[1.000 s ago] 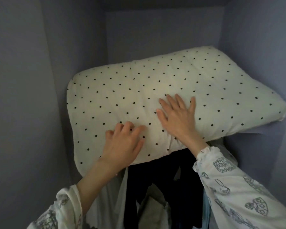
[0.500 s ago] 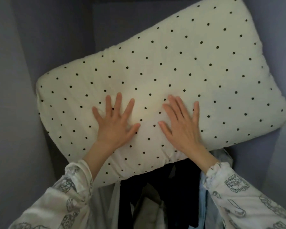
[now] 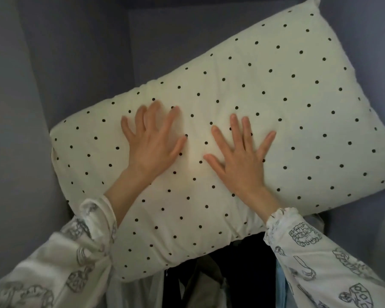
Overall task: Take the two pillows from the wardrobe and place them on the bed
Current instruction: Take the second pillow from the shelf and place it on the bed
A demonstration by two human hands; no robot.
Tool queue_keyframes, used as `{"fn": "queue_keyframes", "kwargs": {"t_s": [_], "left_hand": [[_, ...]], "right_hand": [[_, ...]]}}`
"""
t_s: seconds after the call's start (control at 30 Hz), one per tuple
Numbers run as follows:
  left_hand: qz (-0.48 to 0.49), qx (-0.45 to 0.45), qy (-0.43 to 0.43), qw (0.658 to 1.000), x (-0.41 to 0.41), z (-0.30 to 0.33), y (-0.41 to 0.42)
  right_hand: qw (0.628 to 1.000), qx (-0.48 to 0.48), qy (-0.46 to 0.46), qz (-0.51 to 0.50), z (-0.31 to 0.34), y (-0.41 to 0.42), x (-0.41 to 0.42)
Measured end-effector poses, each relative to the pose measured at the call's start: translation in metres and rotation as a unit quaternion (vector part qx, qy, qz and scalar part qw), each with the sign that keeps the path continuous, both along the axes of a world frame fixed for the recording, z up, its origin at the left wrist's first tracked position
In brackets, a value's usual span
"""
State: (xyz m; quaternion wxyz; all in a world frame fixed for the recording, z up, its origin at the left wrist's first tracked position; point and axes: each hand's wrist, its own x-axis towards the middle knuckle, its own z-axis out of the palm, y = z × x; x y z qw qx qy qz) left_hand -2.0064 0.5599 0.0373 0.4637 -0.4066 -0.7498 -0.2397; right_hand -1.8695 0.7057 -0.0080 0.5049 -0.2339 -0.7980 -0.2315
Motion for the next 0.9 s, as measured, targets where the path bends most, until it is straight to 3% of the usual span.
{"fn": "queue_keyframes", "kwargs": {"t_s": [0.13,0.3,0.67,0.9], "left_hand": [[-0.006,-0.027,-0.013,1.000,-0.019,0.040,0.011],[0.003,-0.024,-0.043,0.999,-0.035,0.040,0.015],[0.059,-0.078,-0.149,0.984,-0.046,0.010,0.020],[0.071,-0.009,-0.168,0.983,-0.025,-0.033,0.000]], "right_hand": [[0.999,0.026,-0.009,-0.022,-0.005,0.003,-0.001],[0.999,0.022,-0.033,-0.014,0.003,0.007,-0.003],[0.973,-0.051,-0.219,0.049,0.052,0.032,-0.005],[0.958,0.046,-0.276,0.059,0.062,0.040,-0.003]]}}
